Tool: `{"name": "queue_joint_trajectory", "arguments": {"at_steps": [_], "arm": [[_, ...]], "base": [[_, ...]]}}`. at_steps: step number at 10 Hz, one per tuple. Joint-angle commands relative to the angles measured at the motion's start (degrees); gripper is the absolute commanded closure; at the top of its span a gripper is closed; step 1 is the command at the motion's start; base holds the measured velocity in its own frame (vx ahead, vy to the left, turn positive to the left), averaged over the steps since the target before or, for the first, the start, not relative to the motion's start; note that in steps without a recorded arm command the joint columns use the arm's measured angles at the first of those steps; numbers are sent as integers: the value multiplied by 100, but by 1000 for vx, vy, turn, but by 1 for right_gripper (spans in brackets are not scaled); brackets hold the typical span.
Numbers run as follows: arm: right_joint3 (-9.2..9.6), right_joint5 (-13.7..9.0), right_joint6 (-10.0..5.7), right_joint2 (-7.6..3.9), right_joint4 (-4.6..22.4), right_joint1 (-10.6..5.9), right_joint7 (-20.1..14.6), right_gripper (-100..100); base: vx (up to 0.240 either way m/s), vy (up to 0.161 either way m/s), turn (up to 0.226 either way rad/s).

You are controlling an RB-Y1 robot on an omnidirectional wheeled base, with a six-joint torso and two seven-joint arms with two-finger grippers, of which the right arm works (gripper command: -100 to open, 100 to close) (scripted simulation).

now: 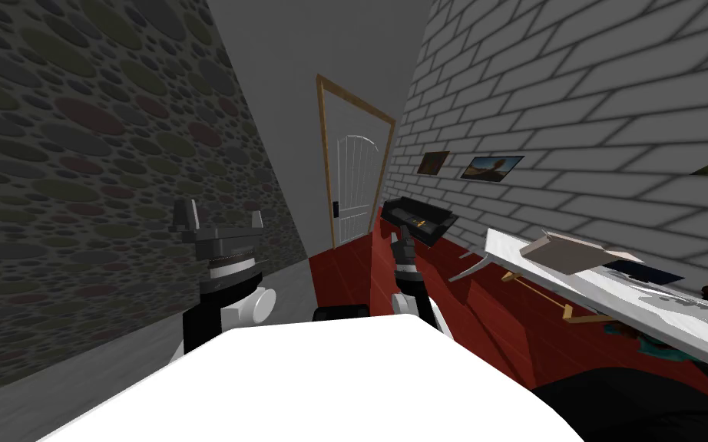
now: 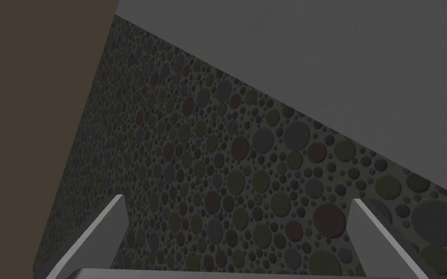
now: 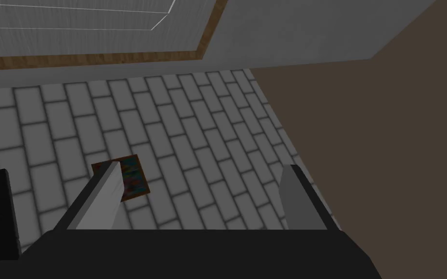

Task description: Pull the door open

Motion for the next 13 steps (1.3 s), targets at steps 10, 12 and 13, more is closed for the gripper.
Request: {"name": "queue_joint_trajectory", "arguments": {"at_steps": [10,12,13], "arm": [[36,817,8,-229,920,-416,1125,-100],[44,1008,10,-260,1136,-514,1390,-100],[47,1075,11,-269,1212,-548,1482,-100]], "base": [[159,28,51],[119,10,51],[138,19,65]]}}
